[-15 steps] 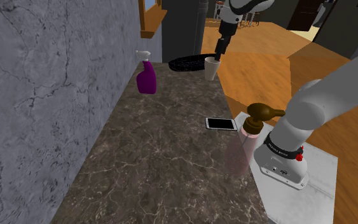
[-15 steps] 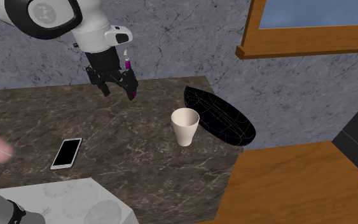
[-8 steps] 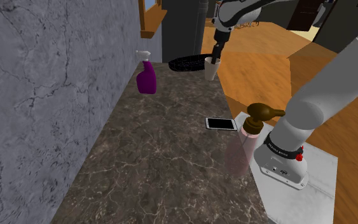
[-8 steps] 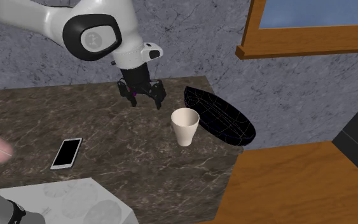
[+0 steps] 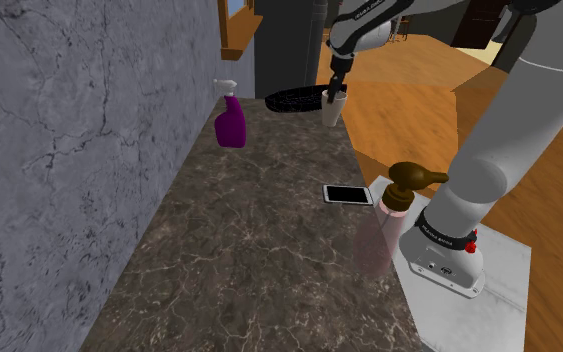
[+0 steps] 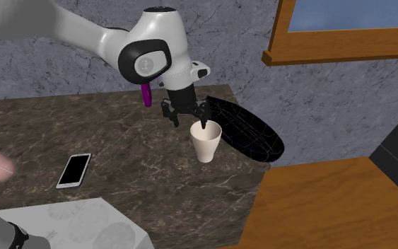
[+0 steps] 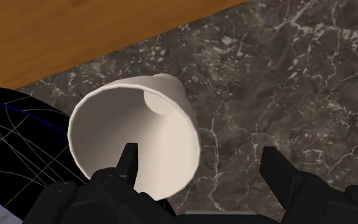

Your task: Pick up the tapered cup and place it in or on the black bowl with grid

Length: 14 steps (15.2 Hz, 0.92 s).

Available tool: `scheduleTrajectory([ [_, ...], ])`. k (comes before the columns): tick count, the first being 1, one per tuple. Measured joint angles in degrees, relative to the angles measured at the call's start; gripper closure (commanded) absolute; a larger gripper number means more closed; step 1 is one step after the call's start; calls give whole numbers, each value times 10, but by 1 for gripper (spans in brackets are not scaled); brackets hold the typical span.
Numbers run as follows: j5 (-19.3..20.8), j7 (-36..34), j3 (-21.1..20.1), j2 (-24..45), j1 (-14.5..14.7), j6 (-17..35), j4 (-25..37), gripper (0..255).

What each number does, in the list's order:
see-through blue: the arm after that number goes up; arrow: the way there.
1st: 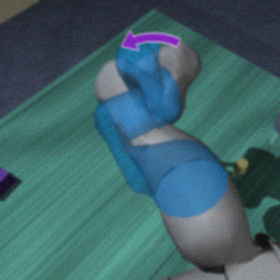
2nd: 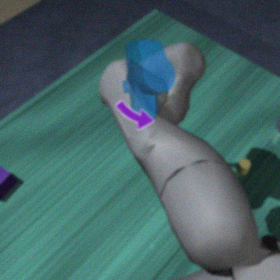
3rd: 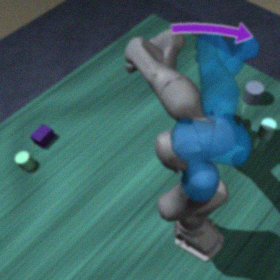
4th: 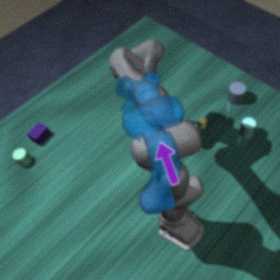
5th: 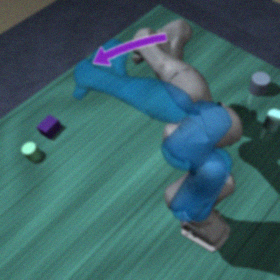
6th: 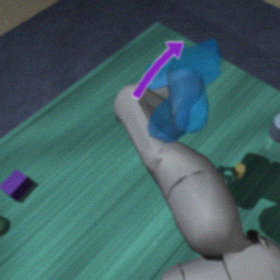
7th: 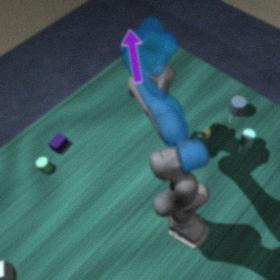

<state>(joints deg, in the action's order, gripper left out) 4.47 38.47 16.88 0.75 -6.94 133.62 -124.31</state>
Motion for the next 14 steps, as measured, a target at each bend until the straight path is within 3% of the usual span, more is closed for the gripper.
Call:
scheduleTrajectory([
  [6, -10, 8, 1, 32, -3, 42, -10, 0],
  [12, -12, 9, 1, 37, -3, 47, -10, 0],
  [13, -12, 9, 1, 37, -3, 47, -10, 255],
  [14, -12, 9, 1, 37, -3, 47, -10, 255],
])
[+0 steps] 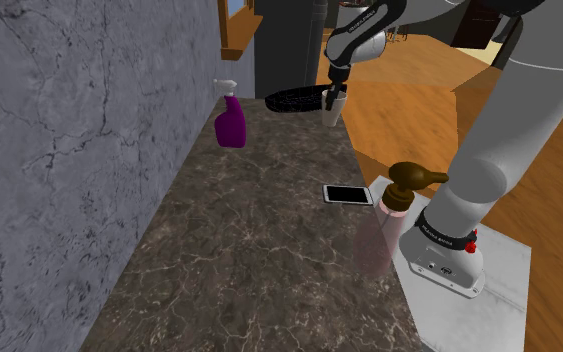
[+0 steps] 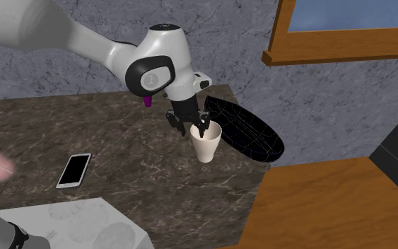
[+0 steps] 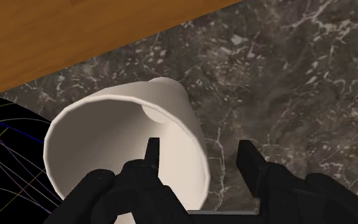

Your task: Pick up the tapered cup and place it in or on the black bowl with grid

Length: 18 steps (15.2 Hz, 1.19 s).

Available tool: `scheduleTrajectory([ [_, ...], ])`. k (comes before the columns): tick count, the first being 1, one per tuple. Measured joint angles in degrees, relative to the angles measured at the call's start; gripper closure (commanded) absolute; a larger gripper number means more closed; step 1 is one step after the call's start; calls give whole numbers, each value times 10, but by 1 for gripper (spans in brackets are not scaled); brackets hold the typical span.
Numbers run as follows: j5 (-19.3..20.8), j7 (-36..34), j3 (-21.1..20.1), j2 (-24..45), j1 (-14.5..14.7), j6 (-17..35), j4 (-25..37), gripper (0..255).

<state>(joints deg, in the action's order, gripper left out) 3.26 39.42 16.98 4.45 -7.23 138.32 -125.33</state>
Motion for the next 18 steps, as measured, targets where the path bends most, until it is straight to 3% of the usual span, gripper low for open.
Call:
scheduleTrajectory([
  [9, 0, 0, 0, -1, 0, 0, 0, 255],
  [18, 8, -3, 0, -30, 1, -61, 32, 255],
])
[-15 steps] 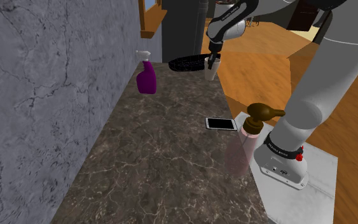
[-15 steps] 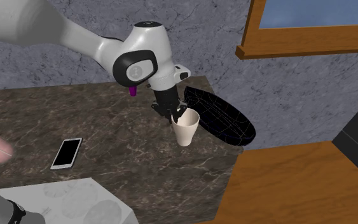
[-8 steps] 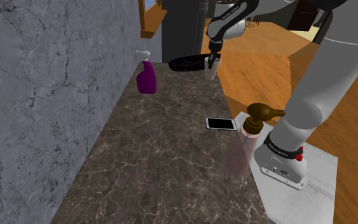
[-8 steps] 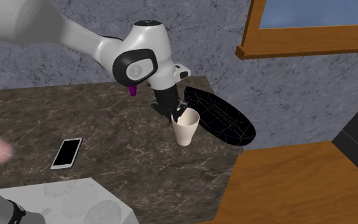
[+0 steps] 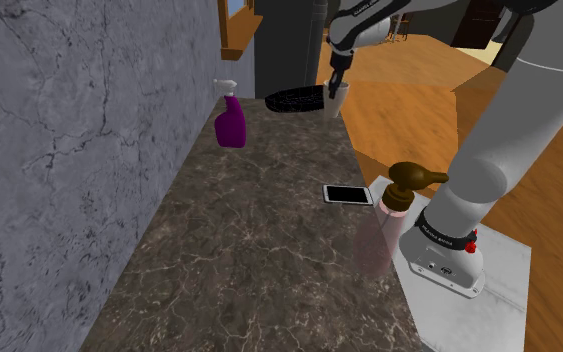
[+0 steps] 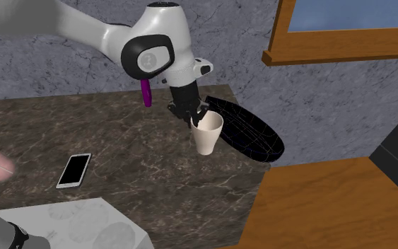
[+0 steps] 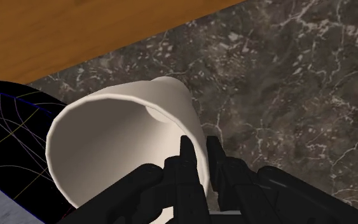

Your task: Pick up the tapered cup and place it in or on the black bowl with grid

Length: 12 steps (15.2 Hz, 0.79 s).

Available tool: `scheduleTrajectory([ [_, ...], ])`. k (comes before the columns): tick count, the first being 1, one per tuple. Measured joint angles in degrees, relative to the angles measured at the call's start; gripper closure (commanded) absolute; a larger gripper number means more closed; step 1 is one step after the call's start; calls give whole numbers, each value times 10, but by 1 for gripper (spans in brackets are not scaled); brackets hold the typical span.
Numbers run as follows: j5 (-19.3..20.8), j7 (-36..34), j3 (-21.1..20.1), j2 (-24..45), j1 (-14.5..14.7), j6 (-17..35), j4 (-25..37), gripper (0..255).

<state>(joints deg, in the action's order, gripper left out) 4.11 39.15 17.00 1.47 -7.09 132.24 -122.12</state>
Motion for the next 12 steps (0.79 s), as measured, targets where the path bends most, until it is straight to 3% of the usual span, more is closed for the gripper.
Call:
scheduleTrajectory([
  [12, 9, -4, -3, -36, 3, -88, 52, 255],
])
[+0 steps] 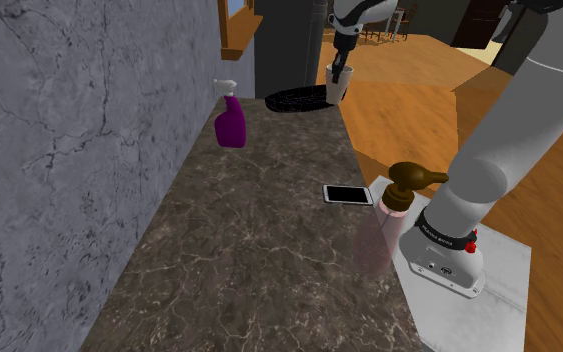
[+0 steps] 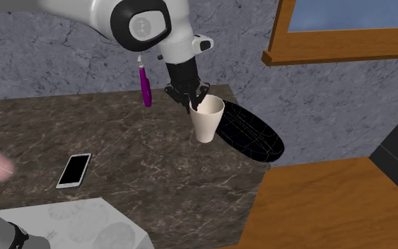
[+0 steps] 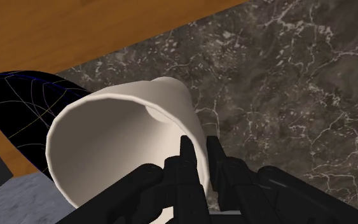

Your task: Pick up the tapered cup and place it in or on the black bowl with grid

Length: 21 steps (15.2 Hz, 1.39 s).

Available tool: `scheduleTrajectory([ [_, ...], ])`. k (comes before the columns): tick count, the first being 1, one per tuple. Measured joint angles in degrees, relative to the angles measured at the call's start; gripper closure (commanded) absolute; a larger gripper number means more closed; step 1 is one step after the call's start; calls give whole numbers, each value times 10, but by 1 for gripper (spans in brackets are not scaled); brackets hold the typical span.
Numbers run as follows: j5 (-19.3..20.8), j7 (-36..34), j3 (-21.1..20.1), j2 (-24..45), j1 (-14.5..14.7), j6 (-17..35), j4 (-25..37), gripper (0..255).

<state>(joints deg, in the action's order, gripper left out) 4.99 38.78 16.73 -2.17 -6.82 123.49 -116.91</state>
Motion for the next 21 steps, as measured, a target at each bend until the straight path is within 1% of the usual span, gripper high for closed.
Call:
scheduleTrajectory([
  [12, 1, 3, -2, -15, 1, -91, 76, 255],
  [13, -3, 6, -2, -5, 1, -98, 94, 255],
  [17, -29, 21, 3, 74, -3, -130, 202, 255],
  [21, -64, 39, 4, 186, -20, -192, 371, 255],
])
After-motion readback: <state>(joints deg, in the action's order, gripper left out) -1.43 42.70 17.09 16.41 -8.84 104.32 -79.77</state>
